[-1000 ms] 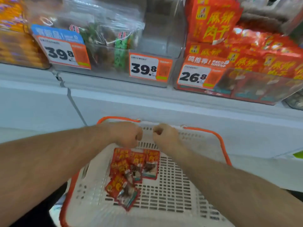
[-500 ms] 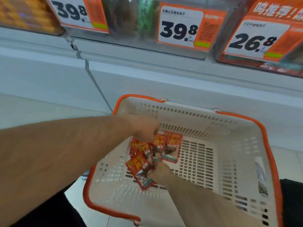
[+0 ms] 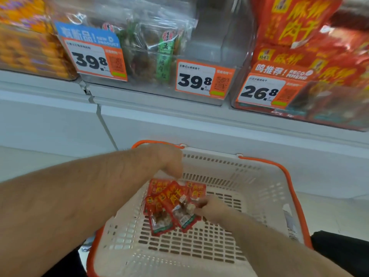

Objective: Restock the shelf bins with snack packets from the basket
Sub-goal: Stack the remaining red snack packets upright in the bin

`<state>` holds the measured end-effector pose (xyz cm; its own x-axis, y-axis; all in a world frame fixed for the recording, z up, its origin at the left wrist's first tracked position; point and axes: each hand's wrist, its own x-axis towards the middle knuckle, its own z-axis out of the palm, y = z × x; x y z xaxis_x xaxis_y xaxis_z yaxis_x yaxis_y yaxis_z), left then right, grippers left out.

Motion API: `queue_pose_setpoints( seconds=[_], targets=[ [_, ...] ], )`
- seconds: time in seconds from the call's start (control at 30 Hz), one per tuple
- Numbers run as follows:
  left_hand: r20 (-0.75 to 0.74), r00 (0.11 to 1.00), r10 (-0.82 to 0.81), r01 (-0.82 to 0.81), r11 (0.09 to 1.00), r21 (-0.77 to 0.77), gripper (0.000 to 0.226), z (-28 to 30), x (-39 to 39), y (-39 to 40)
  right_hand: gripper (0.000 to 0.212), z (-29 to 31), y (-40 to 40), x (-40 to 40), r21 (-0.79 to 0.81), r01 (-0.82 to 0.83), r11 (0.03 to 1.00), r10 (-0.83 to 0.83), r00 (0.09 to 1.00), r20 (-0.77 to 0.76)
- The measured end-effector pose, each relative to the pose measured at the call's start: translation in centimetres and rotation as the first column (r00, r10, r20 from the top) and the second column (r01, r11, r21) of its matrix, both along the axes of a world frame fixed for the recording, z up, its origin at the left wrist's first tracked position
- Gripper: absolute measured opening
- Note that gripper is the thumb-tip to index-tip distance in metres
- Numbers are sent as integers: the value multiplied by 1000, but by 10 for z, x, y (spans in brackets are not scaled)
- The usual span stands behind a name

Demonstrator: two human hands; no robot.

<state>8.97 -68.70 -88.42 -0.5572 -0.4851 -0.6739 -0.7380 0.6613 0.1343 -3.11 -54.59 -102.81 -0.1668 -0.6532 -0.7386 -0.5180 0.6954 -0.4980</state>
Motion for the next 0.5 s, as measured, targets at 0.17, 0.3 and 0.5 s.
queue_pose_setpoints(
  seconds=[0.17, 0.3, 0.5],
  targets=[
    [74, 997, -10, 17, 995, -102, 41, 30, -9, -3, 14, 68, -2, -47, -116, 58, 992, -55, 998, 29],
    [-46, 999, 29, -29, 1000, -7, 26, 56, -13, -10, 28, 125, 6, -68, -278, 146, 949, -108, 983, 149],
    [-494, 844, 211, -66, 954, 294, 6, 92, -19, -11, 13, 177, 11, -83, -354, 191, 916, -142, 977, 162]
  ],
)
